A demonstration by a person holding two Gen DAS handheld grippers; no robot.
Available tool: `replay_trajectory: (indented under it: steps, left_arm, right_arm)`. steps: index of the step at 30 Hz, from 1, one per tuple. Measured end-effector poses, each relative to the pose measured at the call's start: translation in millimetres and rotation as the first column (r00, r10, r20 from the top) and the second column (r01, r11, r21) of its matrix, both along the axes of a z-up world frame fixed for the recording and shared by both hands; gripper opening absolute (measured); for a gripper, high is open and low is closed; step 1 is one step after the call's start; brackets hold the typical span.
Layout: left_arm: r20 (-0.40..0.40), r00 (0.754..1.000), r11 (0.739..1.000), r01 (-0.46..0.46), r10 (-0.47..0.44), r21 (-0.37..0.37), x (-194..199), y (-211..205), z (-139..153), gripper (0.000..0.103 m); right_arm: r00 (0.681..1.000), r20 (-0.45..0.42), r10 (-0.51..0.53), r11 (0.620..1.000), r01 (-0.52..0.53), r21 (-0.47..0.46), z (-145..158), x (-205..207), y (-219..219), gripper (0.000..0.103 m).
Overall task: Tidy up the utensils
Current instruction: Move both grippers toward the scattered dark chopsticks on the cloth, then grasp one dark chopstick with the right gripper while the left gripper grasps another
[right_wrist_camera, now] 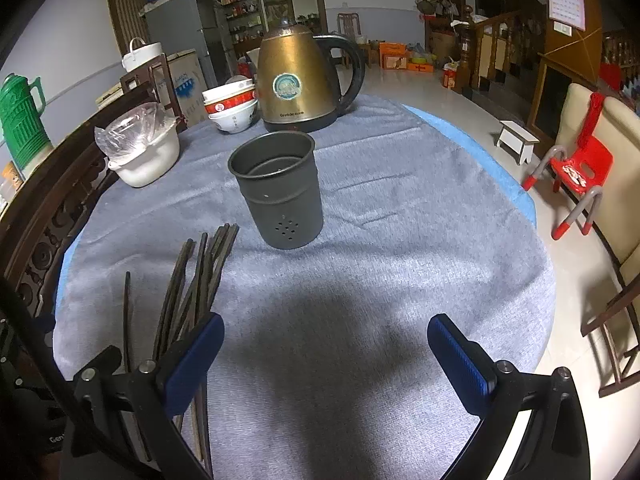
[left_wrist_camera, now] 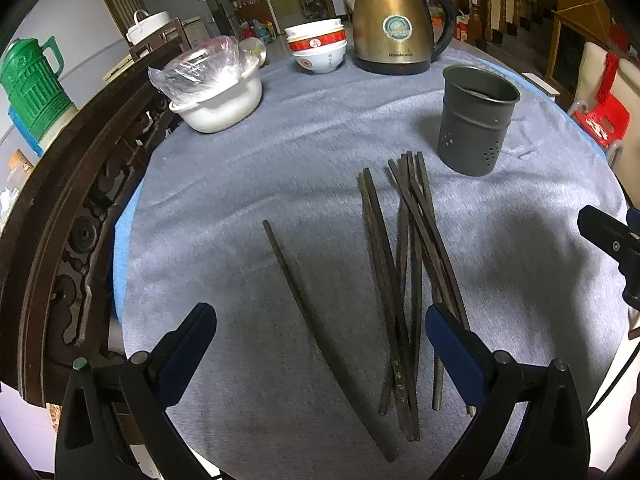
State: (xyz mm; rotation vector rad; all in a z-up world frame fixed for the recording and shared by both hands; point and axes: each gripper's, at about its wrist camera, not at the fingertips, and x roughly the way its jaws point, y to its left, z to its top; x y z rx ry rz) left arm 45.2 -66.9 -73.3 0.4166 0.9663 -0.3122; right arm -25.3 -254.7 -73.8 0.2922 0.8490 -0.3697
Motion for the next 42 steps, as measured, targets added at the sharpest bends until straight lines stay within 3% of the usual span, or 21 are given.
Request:
replay_trajectory:
  steps: [14,19,21,26,30,32,34,35,37,39,42]
  left_arm:
    - [-0.027,1.000,1.000,0.003,-0.004,-0.001,2.1,0.9,-3.1,0.103]
    - [-0.051,0.999,0.999,-0.014,0.012,-0.052,9.3,16.1,1.1,0.103]
    - [-0.074,0.996,0.994,-0.056,0.049,-0.092,20.3,32.0,4.0,0.103]
    - [-0.133,0.982,0.981,-0.153,0.137,-0.122,51.7,61.5,-3.0,0.102]
    - [-0.251,0.959,0.970,-0.177,0.131,-0.168,76.1,69.1,-20.8,0.090]
    - [-0.304,0.944,0.963,-0.191,0.126,-0.192,84.5,69.6,-29.3,0.084]
    - [-0.361,0.926,0.954,-0.203,0.114,-0.220,91.5,66.8,-36.9,0.070]
    - [-0.386,0.917,0.951,-0.204,0.102,-0.234,95.7,63.5,-40.3,0.069]
    - [-0.415,0.903,0.948,-0.225,0.116,-0.225,102.9,60.6,-46.7,0.055]
    - [-0.422,0.900,0.947,-0.222,0.109,-0.230,105.9,57.1,-49.0,0.052]
    - [-0.459,0.880,0.945,-0.245,0.124,-0.215,114.1,52.5,-57.2,0.034]
  right_arm:
    - [1.000,-0.004,0.000,1.000,0.000,0.006,-2.4,1.6,-1.4,0.102]
    - [1.000,-0.014,0.022,0.998,-0.022,0.051,-4.1,6.1,-0.9,0.086]
    - [0.998,-0.008,0.054,0.995,-0.053,0.088,-5.3,11.1,0.8,0.073]
    - [0.984,-0.006,0.176,0.955,-0.169,0.243,-17.5,37.3,9.0,0.057]
    - [0.971,-0.035,0.236,0.935,-0.217,0.280,-34.1,65.2,23.5,0.042]
    - [0.964,-0.038,0.264,0.918,-0.239,0.316,-40.4,76.1,31.2,0.040]
    - [0.961,-0.052,0.272,0.916,-0.242,0.320,-44.9,84.3,36.8,0.038]
    - [0.960,-0.060,0.273,0.917,-0.241,0.319,-47.1,88.5,39.6,0.036]
    - [0.961,-0.071,0.268,0.917,-0.232,0.325,-51.3,97.9,42.5,0.033]
    - [0.960,-0.079,0.270,0.911,-0.228,0.344,-54.9,106.6,43.8,0.031]
    - [0.962,-0.110,0.251,0.923,-0.204,0.327,-61.8,118.0,43.8,0.027]
